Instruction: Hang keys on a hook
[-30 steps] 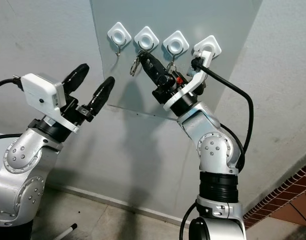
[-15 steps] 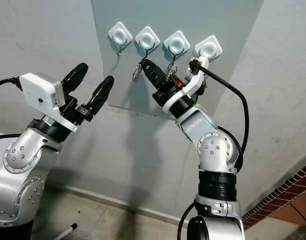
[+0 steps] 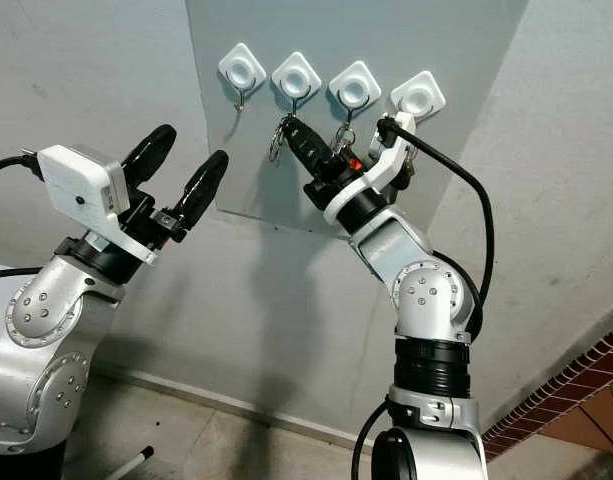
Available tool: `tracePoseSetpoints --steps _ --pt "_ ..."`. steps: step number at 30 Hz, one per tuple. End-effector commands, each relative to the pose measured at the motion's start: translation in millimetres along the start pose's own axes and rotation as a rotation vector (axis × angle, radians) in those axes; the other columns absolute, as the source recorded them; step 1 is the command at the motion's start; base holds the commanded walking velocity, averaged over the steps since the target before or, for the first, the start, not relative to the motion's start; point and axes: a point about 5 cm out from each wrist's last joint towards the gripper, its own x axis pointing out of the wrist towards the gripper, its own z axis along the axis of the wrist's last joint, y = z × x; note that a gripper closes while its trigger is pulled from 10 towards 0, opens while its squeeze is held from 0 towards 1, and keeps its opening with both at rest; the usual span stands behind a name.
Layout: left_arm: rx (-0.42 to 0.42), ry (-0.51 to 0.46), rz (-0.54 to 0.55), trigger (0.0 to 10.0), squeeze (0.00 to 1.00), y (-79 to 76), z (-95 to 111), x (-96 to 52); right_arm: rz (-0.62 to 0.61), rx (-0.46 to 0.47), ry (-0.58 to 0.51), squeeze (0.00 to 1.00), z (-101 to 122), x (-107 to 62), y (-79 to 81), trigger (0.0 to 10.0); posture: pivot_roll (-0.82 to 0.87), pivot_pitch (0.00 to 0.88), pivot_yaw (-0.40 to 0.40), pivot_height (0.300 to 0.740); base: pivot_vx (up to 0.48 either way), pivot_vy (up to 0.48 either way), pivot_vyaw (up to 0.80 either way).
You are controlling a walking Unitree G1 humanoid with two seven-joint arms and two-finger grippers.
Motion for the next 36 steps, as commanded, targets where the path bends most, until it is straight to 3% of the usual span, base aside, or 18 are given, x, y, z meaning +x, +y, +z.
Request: tracePoseSetpoints --steps 1,36 --pt "0.007 -0.021 0.000 10.0 0.00 -0.5 7 1.5 0.052 -0.008 -0.054 0.00 13 2.6 9.3 10.0 -0.04 0.000 -0.054 0.732 0.000 0.000 0.00" --pt "0.005 -0.022 0.001 10.0 0.00 -0.5 6 2.5 0.063 0.045 -0.158 0.00 29 4.9 9.0 10.0 -0.04 0.001 -0.056 0.732 0.000 0.000 0.00"
